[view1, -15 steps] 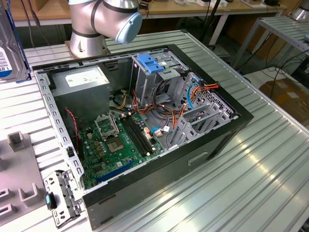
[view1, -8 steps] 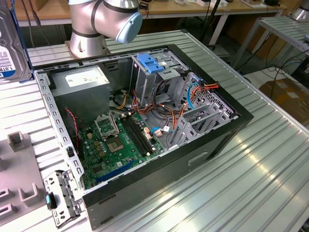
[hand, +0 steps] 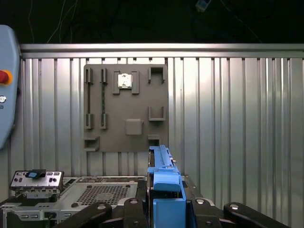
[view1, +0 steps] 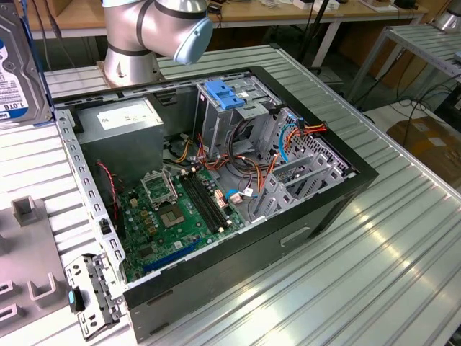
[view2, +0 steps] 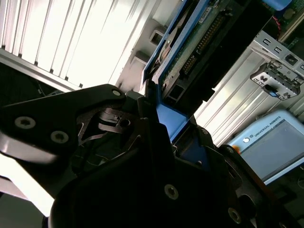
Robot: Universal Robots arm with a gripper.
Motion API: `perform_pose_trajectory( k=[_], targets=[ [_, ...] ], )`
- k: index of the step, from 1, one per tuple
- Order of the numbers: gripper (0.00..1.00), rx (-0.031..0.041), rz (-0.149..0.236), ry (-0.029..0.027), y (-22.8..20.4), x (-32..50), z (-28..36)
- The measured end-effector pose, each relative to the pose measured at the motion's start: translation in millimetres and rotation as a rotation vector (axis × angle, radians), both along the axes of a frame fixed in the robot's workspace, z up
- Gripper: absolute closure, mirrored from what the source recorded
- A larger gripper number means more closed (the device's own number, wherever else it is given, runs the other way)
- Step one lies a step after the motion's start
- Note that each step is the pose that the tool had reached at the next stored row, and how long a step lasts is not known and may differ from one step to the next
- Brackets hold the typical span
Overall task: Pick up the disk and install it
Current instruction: 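Pick up the disk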
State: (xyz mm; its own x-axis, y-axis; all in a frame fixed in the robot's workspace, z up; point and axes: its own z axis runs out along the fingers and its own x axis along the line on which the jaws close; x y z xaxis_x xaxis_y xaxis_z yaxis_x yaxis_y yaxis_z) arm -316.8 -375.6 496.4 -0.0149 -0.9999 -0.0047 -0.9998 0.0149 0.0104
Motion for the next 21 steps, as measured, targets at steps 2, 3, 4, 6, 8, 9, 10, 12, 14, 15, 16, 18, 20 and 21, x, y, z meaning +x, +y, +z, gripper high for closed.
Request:
perform_pose_trajectory(
  k=[2,3,4,6,8,9,10,12,14,15,16,18,20,21],
  targets=[
    [0.63,0.0000,0.000,0.0000,0.0,1.7,0.0],
    [0.63,0.0000,0.000,0.0000,0.0,3.3,0.0],
    [0.63,0.0000,0.000,0.0000,0.0,5.0,0.0],
    [0.63,0.0001,0.000,-0.0001,0.0,8.0,-0.1],
    [0.63,0.0000,0.000,-0.0001,0.0,9.9,0.0],
    [0.63,0.0000,0.000,0.0000,0.0,11.1,0.0],
    [0.63,0.0000,0.000,-0.0001,0.0,12.2,-0.1],
    [0.63,0.0000,0.000,0.0000,0.0,17.2,0.0],
    [0.63,0.0000,0.000,0.0000,0.0,19.5,-0.1],
    [0.63,0.0000,0.000,-0.0001,0.0,20.8,-0.1],
    [0.63,0.0000,0.000,-0.0001,0.0,21.8,-0.1],
    [0.63,0.0000,0.000,0.0000,0.0,24.3,-0.1],
    [0.63,0.0000,0.000,0.0000,0.0,26.5,-0.1],
    [0.63,0.0000,0.000,0.0000,0.0,28.6,-0.1]
  ],
)
